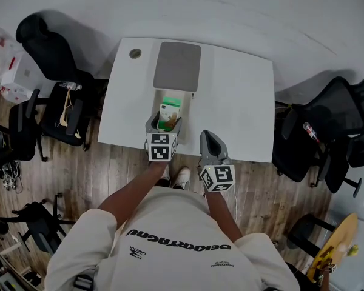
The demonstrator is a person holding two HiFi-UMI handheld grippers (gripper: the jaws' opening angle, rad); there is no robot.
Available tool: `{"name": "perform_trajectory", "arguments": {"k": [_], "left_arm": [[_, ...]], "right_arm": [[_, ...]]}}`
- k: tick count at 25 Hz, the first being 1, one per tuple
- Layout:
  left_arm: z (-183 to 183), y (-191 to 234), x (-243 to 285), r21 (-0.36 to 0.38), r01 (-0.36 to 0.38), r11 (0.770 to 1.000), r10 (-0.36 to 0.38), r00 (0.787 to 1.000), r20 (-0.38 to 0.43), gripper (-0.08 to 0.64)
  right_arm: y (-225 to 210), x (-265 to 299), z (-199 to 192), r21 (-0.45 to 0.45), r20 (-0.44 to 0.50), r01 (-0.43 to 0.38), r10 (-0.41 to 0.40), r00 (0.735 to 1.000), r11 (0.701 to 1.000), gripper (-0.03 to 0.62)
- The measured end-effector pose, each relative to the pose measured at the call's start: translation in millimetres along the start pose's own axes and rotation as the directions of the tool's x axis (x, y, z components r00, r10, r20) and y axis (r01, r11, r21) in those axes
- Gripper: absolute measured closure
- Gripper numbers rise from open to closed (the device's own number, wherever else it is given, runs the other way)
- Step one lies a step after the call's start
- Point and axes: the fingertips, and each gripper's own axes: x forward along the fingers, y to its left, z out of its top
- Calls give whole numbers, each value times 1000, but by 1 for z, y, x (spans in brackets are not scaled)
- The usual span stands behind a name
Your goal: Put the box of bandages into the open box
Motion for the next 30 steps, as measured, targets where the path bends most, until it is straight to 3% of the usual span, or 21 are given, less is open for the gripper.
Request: {"name": "perform_trajectory", "arguments": {"k": [24, 30], "left_arm": [[-29, 15, 52, 14, -53, 998, 55, 989, -136, 196], [-37, 19, 62, -11, -60, 998, 57, 984, -171, 196]], "right_arm": [[3, 13, 3, -12, -7, 2, -2, 1000, 1000, 595], [-1, 16, 1, -10, -9, 9, -9, 1000, 1000, 595]]}}
